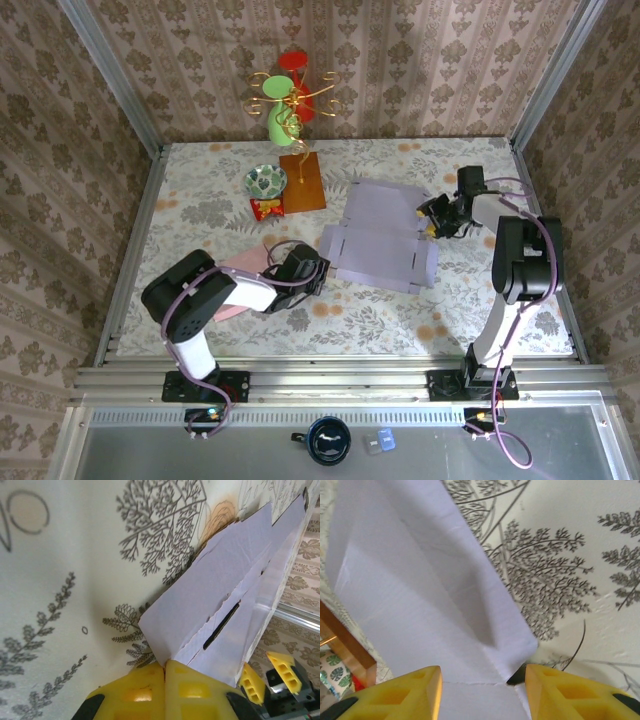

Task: Fold the paper box

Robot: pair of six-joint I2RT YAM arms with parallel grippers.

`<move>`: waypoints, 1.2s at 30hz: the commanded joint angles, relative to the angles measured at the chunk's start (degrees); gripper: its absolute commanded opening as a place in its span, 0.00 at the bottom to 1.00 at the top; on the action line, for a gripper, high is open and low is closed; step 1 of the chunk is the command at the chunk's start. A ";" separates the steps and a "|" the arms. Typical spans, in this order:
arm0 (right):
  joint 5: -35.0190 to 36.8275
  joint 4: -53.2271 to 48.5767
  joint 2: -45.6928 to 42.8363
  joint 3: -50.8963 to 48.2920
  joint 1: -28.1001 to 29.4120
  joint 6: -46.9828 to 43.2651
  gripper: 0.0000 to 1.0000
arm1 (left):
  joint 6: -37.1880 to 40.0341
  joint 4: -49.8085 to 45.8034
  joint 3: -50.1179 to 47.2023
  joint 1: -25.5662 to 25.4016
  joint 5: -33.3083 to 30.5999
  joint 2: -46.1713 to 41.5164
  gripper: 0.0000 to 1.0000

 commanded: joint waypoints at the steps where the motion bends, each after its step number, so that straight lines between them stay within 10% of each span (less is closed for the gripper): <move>1: 2.38 -2.47 -6.43 -1.82 0.98 2.10 0.49 | 2.40 -2.46 1.92 0.35 -2.08 -2.97 0.00; 9: 9.03 -3.69 -26.43 -13.92 9.55 17.57 0.54 | 2.01 -5.51 5.11 0.30 -2.88 -5.75 0.00; 17: 19.89 11.66 -45.28 -36.50 32.19 49.04 0.73 | 1.89 -6.74 7.42 0.36 -1.70 -6.12 0.00; 30: 28.89 39.73 -28.64 -37.98 36.74 50.57 0.74 | 1.58 -6.29 8.74 0.06 0.25 -5.92 0.00; 36: 30.92 37.50 -30.00 -36.96 36.66 49.02 0.52 | 1.25 -6.30 8.48 0.06 0.70 -6.20 0.00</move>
